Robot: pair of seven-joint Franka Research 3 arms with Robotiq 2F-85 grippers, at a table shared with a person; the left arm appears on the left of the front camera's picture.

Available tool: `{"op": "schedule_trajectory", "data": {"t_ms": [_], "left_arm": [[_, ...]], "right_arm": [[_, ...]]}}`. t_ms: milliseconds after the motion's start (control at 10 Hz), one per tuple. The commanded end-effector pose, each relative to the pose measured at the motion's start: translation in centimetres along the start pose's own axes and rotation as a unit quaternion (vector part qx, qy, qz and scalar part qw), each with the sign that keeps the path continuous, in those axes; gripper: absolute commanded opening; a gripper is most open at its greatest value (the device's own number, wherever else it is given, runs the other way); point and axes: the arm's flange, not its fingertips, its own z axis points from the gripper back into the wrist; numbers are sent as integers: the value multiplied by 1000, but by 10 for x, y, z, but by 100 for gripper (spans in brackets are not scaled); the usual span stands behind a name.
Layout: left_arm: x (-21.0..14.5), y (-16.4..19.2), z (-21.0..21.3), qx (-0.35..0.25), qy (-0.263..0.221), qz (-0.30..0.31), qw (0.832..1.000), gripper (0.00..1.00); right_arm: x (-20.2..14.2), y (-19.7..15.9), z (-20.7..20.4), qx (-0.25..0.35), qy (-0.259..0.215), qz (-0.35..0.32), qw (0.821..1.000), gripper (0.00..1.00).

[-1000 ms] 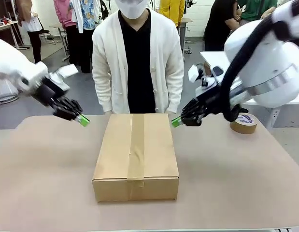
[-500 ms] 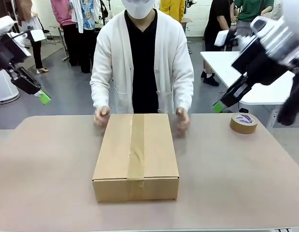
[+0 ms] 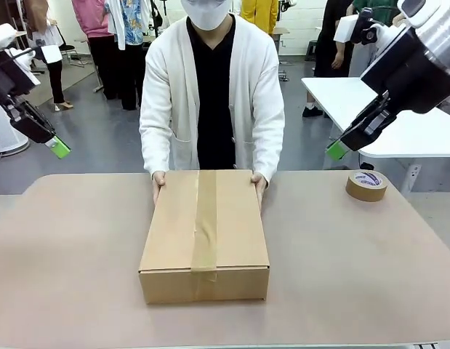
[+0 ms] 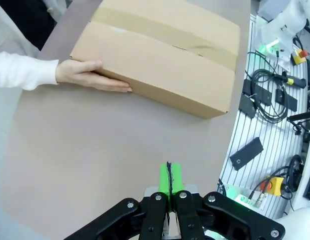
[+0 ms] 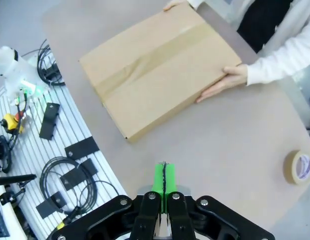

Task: Wrap the clocks to prevent damage.
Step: After the human seals the box with tape, release both hands from the side flaps of the Package Box.

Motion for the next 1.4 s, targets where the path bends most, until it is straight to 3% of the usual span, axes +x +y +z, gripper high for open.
{"op": "schedule_trajectory", "data": {"t_ms": [0, 100, 200, 300, 400, 500, 600, 700, 1300], "left_arm": [[-5, -5, 7, 14, -12, 0, 1000, 19], [-6, -3, 11, 12, -8, 6, 1000, 57], [-2, 2, 17, 11, -3, 9, 1000, 77], [-5, 0, 17, 13, -4, 14, 1000, 100], [-6, -3, 17, 16, -8, 17, 1000, 100], [-3, -2, 18, 16, -3, 19, 1000, 100], [-2, 0, 20, 17, 2, 20, 1000, 90], [-1, 0, 21, 19, 8, 23, 1000, 99], [-3, -2, 13, 43, 33, 43, 998, 100]], "right_arm": [[3, 9, 4, -4, -23, 12, 1000, 59], [5, 12, 8, -10, -21, 6, 1000, 59], [7, 12, 11, -16, -26, -6, 1000, 100], [8, 14, 13, -17, -18, -7, 1000, 100], [8, 16, 13, -18, -14, -6, 1000, 100], [8, 16, 14, -21, -10, -12, 1000, 83], [9, 15, 14, -21, -7, -15, 1000, 93], [8, 15, 14, -19, -6, -15, 1000, 100], [5, 15, 13, -18, 12, -14, 1000, 100]]}}
